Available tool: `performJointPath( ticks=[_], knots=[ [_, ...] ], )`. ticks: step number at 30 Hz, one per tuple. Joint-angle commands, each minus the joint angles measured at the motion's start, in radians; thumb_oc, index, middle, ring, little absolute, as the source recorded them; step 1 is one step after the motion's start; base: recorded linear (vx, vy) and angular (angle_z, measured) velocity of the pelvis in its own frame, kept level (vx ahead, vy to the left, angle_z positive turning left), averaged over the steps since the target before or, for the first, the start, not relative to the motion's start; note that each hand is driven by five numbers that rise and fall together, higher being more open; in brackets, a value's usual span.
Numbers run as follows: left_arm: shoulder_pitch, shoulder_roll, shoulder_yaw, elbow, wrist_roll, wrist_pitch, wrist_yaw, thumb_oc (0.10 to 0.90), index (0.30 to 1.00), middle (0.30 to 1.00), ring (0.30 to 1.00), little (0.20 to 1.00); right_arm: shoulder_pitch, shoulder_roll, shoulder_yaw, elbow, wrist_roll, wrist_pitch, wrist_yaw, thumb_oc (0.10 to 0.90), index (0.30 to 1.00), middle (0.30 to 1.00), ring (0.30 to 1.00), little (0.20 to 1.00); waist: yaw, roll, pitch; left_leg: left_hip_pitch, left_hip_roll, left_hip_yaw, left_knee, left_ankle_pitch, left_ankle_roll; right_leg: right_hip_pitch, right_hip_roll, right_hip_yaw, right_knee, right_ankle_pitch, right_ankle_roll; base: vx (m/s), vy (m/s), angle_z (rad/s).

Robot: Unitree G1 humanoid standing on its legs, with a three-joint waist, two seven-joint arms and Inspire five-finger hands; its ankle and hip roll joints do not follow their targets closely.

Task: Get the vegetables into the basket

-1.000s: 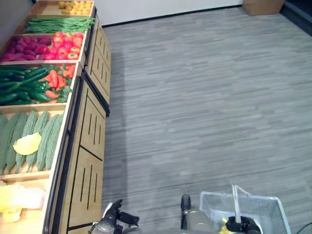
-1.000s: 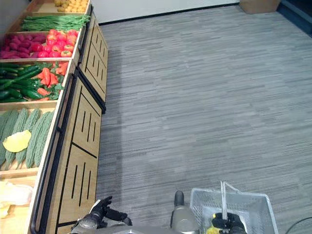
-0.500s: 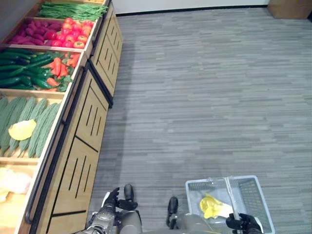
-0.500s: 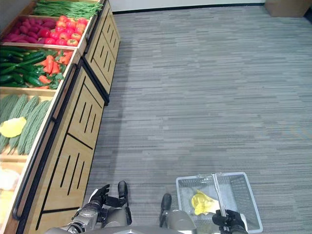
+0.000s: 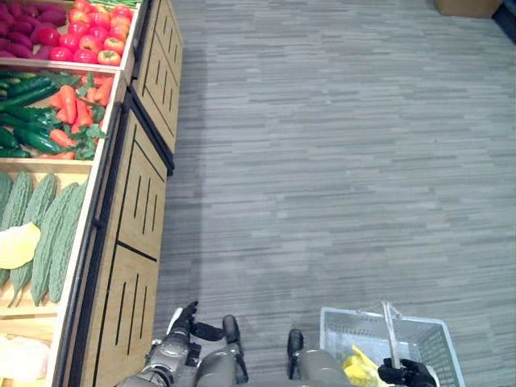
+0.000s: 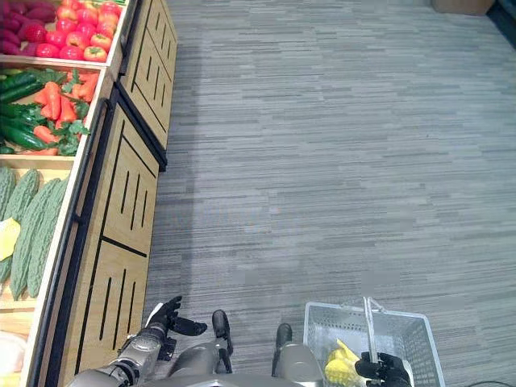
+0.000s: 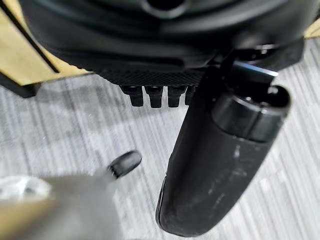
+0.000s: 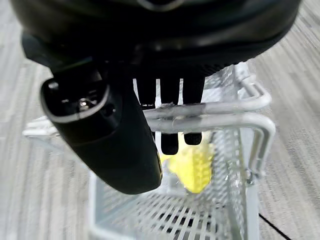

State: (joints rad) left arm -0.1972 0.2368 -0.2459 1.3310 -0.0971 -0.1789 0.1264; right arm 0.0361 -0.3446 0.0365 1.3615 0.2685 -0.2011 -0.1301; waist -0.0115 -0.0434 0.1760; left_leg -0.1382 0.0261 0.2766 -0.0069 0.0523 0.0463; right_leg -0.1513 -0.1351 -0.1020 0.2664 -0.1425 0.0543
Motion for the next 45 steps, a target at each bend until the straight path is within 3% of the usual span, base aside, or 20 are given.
performJointPath(
  ticks=[1, 4, 6, 10, 12, 15, 16, 19, 22, 25, 26, 27, 28, 29, 30, 33, 35, 37, 40, 45],
  knots=[
    [0.035, 0.013, -0.002, -0.015, 0.014, -0.015, 0.003, 0.9, 1.0, 1.0, 1.0, 1.0, 0.007, -0.035, 0.011, -0.02, 0.001, -0.036, -0.014, 0.4, 0.3, 0.3, 0.3, 0.3, 0.028, -0.046, -0.01, -0.051, 0.015, 0.018, 0.041, 0.009, -0.056, 0.111, -0.126, 0.022, -0.127, 0.316, 0.141, 0.13, 0.076, -0.06],
    [0.051, 0.011, -0.003, -0.013, 0.025, -0.013, -0.007, 0.9, 1.0, 1.0, 1.0, 1.0, 0.006, -0.031, 0.011, -0.02, -0.003, -0.034, -0.008, 0.4, 0.3, 0.3, 0.3, 0.3, 0.033, -0.047, -0.016, -0.025, -0.004, 0.016, 0.026, -0.008, -0.042, 0.104, -0.136, 0.023, -0.083, 0.359, 0.153, 0.09, 0.069, -0.04],
    [0.062, 0.011, -0.009, -0.026, 0.025, -0.013, -0.013, 0.9, 1.0, 1.0, 1.0, 1.0, -0.01, -0.035, 0.02, -0.028, -0.009, -0.034, -0.009, 0.4, 0.3, 0.3, 0.3, 0.3, 0.042, -0.028, 0.009, 0.023, -0.018, 0.021, 0.016, -0.035, -0.013, 0.034, -0.155, 0.003, 0.093, 0.443, 0.153, 0.07, 0.142, -0.07],
    [0.062, 0.012, -0.017, -0.027, 0.025, -0.01, -0.017, 0.9, 1.0, 1.0, 1.0, 1.0, -0.036, -0.034, 0.038, -0.045, -0.006, -0.044, -0.009, 0.4, 0.3, 0.3, 0.3, 0.3, 0.027, 0.007, 0.054, 0.078, -0.008, 0.025, 0.011, -0.059, -0.002, -0.089, -0.108, -0.001, 0.222, 0.37, 0.132, 0.11, 0.106, 0.0],
    [0.059, 0.014, -0.009, -0.013, 0.025, -0.01, -0.012, 0.9, 1.0, 1.0, 1.0, 1.0, -0.04, -0.025, 0.053, -0.059, -0.002, -0.055, -0.008, 0.4, 0.3, 0.3, 0.3, 0.3, 0.01, 0.015, 0.072, 0.117, -0.006, 0.026, 0.01, -0.076, -0.015, -0.162, -0.048, -0.019, 0.126, 0.255, 0.1, 0.23, -0.028, 0.09],
    [0.05, 0.01, 0.0, 0.0, 0.033, -0.012, -0.01, 0.9, 1.0, 1.0, 1.0, 1.0, -0.037, -0.024, 0.061, -0.063, 0.0, -0.06, -0.015, 0.4, 0.3, 0.3, 0.3, 0.3, -0.01, 0.006, 0.078, 0.157, -0.022, -0.001, 0.005, -0.099, -0.037, -0.18, -0.029, -0.005, -0.081, 0.279, 0.112, 0.39, -0.145, 0.19],
    [0.036, 0.007, 0.003, 0.009, 0.043, -0.015, -0.01, 0.9, 1.0, 1.0, 1.0, 1.0, -0.029, -0.03, 0.059, -0.065, 0.003, -0.056, -0.006, 0.4, 0.3, 0.3, 0.3, 0.3, -0.043, 0.007, 0.078, 0.218, -0.026, -0.043, -0.006, -0.131, -0.056, -0.222, -0.002, 0.082, -0.198, 0.318, 0.131, 0.4, -0.15, 0.47],
    [0.031, -0.005, 0.001, 0.017, 0.039, -0.017, -0.012, 0.9, 1.0, 1.0, 1.0, 1.0, 0.002, -0.032, 0.053, -0.062, 0.004, -0.053, 0.007, 0.4, 0.3, 0.3, 0.3, 0.3, -0.064, 0.005, 0.058, 0.263, -0.034, -0.099, 0.002, -0.146, -0.068, -0.203, 0.03, 0.135, -0.169, 0.321, 0.122, 0.4, -0.14, 0.73],
    [0.034, -0.012, 0.004, 0.019, 0.029, -0.015, -0.007, 0.9, 1.0, 1.0, 1.0, 1.0, 0.003, -0.047, 0.05, -0.045, 0.005, -0.052, 0.012, 0.4, 0.3, 0.3, 0.3, 0.3, -0.058, 0.01, 0.047, 0.271, -0.029, -0.122, 0.024, -0.152, -0.072, -0.196, 0.047, 0.107, -0.131, 0.31, 0.101, 0.25, -0.152, 0.85],
    [0.034, -0.02, 0.015, 0.018, 0.002, -0.007, -0.001, 0.9, 1.0, 1.0, 1.0, 1.0, 0.014, -0.082, 0.042, -0.051, 0.011, -0.053, 0.018, 0.4, 0.3, 0.3, 0.3, 0.3, -0.056, 0.023, 0.051, 0.217, -0.004, -0.169, 0.214, -0.107, -0.115, -0.161, 0.072, 0.067, -0.069, 0.23, 0.052, 0.3, -0.235, 0.87],
    [0.032, -0.022, 0.011, 0.017, 0.001, -0.007, -0.001, 0.9, 1.0, 1.0, 1.0, 1.0, 0.019, -0.084, 0.036, -0.054, 0.014, -0.055, 0.016, 0.4, 0.3, 0.3, 0.3, 0.3, -0.055, 0.019, 0.054, 0.184, -0.006, -0.176, 0.276, -0.079, -0.125, -0.153, 0.07, 0.063, -0.065, 0.222, 0.041, 0.25, -0.309, 0.63],
    [0.015, -0.024, 0.01, 0.014, -0.017, -0.003, 0.008, 0.9, 1.0, 1.0, 1.0, 1.0, 0.032, -0.102, 0.024, -0.07, 0.022, -0.06, 0.013, 0.4, 0.3, 0.3, 0.3, 0.3, -0.041, 0.006, 0.077, 0.07, 0.0, -0.2, 0.482, 0.013, -0.153, -0.114, 0.066, 0.046, -0.05, 0.185, 0.004, 0.13, -0.217, 0.93],
    [0.015, -0.024, 0.01, 0.014, -0.017, -0.003, 0.008, 0.9, 1.0, 1.0, 1.0, 1.0, 0.032, -0.102, 0.024, -0.07, 0.022, -0.06, 0.013, 0.4, 0.3, 0.3, 0.3, 0.3, -0.043, 0.004, 0.074, 0.066, -0.002, -0.202, 0.48, 0.016, -0.152, -0.117, 0.063, 0.045, -0.051, 0.187, 0.004, 0.17, -0.288, 1.42],
    [0.014, -0.023, 0.013, 0.012, -0.026, 0.0, 0.013, 0.9, 1.0, 1.0, 1.0, 1.0, 0.045, -0.112, 0.015, -0.081, 0.024, -0.06, 0.009, 0.4, 0.3, 0.3, 0.3, 0.3, -0.039, -0.003, 0.084, 0.018, 0.012, -0.188, 0.564, 0.051, -0.16, -0.099, 0.057, 0.029, -0.035, 0.16, -0.014, 0.35, -0.354, 1.06],
    [-0.01, -0.027, -0.009, 0.0, -0.052, -0.003, 0.022, 0.9, 1.0, 1.0, 1.0, 1.0, 0.08, -0.107, -0.027, -0.061, 0.061, -0.065, -0.016, 0.4, 0.3, 0.3, 0.3, 0.3, -0.035, -0.006, 0.112, -0.116, 0.156, -0.004, 0.523, 0.069, -0.154, -0.009, 0.038, -0.039, -0.042, 0.093, -0.035, 0.47, -0.343, 0.96],
    [-0.008, -0.029, -0.017, -0.001, -0.042, -0.005, 0.033, 0.9, 1.0, 1.0, 1.0, 1.0, 0.097, -0.103, -0.047, -0.047, 0.065, -0.063, -0.025, 0.4, 0.3, 0.3, 0.3, 0.3, -0.038, 0.007, 0.11, -0.146, 0.188, 0.083, 0.397, 0.047, -0.163, 0.042, 0.028, -0.069, -0.042, 0.038, -0.016, 0.33, -0.026, 1.36],
    [-0.01, -0.029, -0.015, -0.003, -0.044, -0.009, 0.045, 0.9, 1.0, 1.0, 1.0, 1.0, 0.102, -0.1, -0.055, -0.045, 0.065, -0.067, -0.035, 0.4, 0.3, 0.3, 0.3, 0.3, -0.04, 0.023, 0.103, -0.145, 0.208, 0.162, 0.196, 0.117, -0.178, 0.073, 0.022, -0.09, -0.042, 0.014, -0.002, 0.43, 0.174, 0.32],
    [-0.009, -0.024, -0.009, 0.003, -0.036, -0.004, 0.047, 0.9, 1.0, 1.0, 1.0, 1.0, 0.105, -0.104, -0.063, -0.038, 0.062, -0.062, -0.036, 0.4, 0.3, 0.3, 0.3, 0.3, -0.046, 0.024, 0.091, -0.123, 0.239, 0.215, 0.134, 0.15, -0.189, 0.112, 0.01, -0.104, -0.035, 0.0, 0.011, 0.47, 0.158, -0.12],
    [0.0, -0.015, -0.002, 0.014, -0.037, 0.0, 0.049, 0.9, 1.0, 1.0, 1.0, 1.0, 0.086, -0.094, -0.058, -0.02, 0.061, -0.059, -0.039, 0.4, 0.3, 0.3, 0.3, 0.3, -0.042, 0.022, 0.065, -0.113, 0.202, 0.226, 0.18, 0.091, -0.159, 0.165, -0.019, -0.104, -0.01, -0.019, 0.036, 0.5, 0.225, 0.01],
    [0.008, 0.003, 0.007, -0.024, -0.062, -0.014, 0.041, 0.9, 1.0, 1.0, 1.0, 1.0, 0.073, -0.097, -0.058, -0.028, 0.039, -0.057, -0.035, 0.4, 0.3, 0.3, 0.3, 0.3, -0.028, 0.003, 0.05, -0.106, 0.125, 0.246, 0.22, 0.004, -0.105, 0.186, -0.091, -0.071, 0.018, 0.086, 0.074, 0.32, 0.203, 0.1]
  ],
)
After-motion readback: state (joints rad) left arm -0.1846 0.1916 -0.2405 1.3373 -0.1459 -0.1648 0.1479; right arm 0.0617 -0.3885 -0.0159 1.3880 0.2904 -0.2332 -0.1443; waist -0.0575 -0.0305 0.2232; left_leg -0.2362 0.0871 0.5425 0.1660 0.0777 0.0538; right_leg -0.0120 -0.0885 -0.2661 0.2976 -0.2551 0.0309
